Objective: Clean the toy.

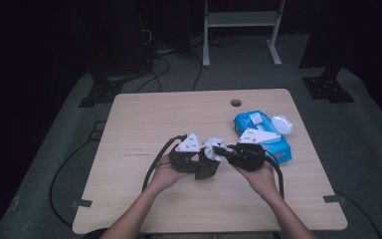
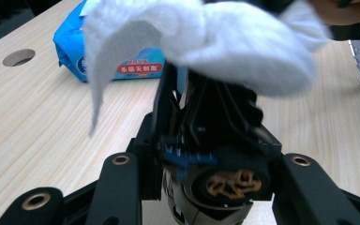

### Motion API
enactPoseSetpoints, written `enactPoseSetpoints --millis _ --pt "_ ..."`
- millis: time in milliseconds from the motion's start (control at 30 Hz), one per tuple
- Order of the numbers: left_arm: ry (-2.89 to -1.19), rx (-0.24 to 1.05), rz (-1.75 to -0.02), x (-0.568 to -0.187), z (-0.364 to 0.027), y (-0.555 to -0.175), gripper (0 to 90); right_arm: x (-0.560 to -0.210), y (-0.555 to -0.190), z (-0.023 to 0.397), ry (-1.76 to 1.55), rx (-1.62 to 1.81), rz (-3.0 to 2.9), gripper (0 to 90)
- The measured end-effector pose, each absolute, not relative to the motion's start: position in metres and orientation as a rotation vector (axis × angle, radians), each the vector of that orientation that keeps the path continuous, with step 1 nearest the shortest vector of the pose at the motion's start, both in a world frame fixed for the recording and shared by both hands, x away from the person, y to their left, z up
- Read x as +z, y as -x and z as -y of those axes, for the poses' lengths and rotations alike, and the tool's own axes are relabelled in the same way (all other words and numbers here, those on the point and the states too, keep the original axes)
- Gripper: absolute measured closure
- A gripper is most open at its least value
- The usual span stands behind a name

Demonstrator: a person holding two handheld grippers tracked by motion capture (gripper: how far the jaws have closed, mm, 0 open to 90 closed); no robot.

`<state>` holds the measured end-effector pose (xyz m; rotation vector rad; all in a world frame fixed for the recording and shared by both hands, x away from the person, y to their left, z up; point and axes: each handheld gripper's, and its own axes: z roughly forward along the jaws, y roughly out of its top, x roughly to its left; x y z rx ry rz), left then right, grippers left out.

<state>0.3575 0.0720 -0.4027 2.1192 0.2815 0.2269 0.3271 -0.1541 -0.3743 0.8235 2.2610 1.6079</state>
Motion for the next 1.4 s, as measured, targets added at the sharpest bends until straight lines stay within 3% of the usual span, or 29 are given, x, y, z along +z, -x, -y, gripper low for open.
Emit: enactPoseSetpoints --millis 333,633,1400 --pt "-2.122 0.231 -0.287 -0.402 -0.073 -0.358 57.4 -0.373 -0.326 0.156 -0.828 1.649 -2.265 83.4" --pt "-2.105 0.229 -0.290 -0.399 -0.076 -0.359 57.3 -0.408 -0.344 0.186 -1.066 1.681 -2.287 83.4" --pt "-2.093 0.223 -0.287 -0.401 -0.075 -0.358 57.2 -0.393 -0.336 0.175 -0.999 1.697 -2.259 83.6"
